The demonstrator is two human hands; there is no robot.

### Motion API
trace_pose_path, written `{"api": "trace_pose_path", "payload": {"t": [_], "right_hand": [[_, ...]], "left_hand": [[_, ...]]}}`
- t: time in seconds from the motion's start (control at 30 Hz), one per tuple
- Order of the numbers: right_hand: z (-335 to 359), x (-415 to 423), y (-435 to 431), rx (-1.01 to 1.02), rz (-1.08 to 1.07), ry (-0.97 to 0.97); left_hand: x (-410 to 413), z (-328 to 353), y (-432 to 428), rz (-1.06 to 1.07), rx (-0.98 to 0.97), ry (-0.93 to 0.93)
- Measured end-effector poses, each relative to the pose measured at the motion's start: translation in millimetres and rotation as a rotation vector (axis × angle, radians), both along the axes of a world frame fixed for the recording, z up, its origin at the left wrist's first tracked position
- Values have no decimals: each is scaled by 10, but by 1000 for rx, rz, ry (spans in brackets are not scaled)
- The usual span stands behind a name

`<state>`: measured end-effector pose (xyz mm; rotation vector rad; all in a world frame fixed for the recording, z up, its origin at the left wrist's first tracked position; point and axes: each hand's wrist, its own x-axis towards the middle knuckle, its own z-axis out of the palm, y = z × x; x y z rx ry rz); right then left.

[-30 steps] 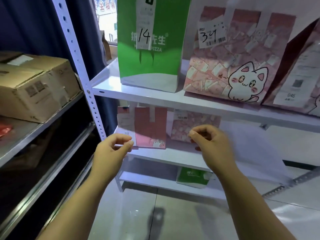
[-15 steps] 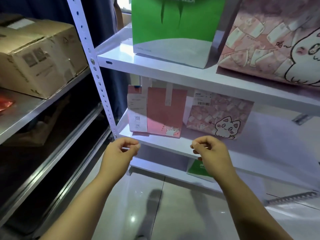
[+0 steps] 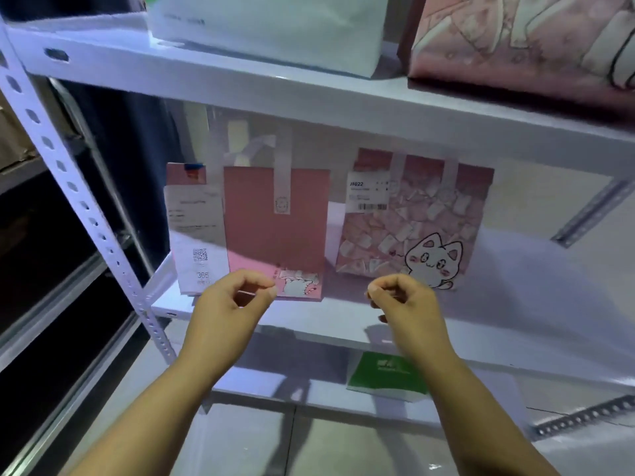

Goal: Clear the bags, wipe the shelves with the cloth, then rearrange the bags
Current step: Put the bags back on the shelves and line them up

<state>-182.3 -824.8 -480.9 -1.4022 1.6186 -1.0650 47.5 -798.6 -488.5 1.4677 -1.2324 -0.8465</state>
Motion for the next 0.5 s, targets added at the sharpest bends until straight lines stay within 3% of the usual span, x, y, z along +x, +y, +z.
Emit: {"api": "trace_pose_path", "payload": {"t": [0.3, 0.5], "right_hand": [[-764, -515, -135, -196, -69, -33], [-1117, -653, -149, -395, -83, -20]], "left_hand": [[-752, -637, -270, -124, -288, -239], [-853, -1055, -430, 34, -548, -531]]}}
